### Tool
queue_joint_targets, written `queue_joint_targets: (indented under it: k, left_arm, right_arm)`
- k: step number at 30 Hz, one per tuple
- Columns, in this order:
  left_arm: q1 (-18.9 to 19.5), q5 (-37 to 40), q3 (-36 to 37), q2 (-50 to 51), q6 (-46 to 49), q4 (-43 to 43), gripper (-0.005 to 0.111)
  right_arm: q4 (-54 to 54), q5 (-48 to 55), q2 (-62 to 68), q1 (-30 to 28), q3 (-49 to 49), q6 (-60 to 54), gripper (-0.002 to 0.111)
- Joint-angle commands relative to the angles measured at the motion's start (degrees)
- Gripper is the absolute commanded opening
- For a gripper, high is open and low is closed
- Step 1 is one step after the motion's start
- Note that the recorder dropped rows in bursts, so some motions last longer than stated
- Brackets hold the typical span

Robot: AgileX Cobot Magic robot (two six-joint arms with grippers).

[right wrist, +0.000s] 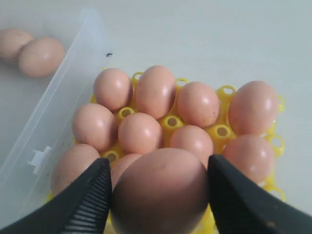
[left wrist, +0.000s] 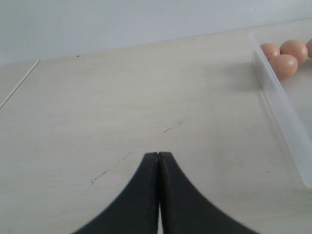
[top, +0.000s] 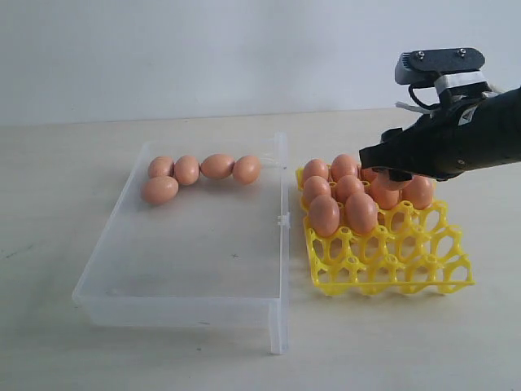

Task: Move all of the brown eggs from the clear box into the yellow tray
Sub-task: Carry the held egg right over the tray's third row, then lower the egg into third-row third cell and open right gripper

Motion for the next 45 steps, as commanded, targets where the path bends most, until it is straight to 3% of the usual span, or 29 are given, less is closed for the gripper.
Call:
queue_joint_targets:
  k: [1, 15, 45]
  left_arm:
    - [-0.3, -0.5, -0.2, 0.0, -0.3, -0.1, 0.000]
    - [-0.3, -0.5, -0.2, 0.0, -0.3, -0.1, 0.000]
    - [-0.3, -0.5, -0.2, 0.0, -0.3, -0.1, 0.000]
  right_arm:
    - [-0.8, 0.2, 0.4, -0.6, 0.2, 0.4, 0.000]
    - [-4.9, -3.7, 9.2, -0.6, 0.2, 0.4, 0.000]
    - [-8.3, -4.0, 9.6, -3.2, 0.2, 0.4, 0.000]
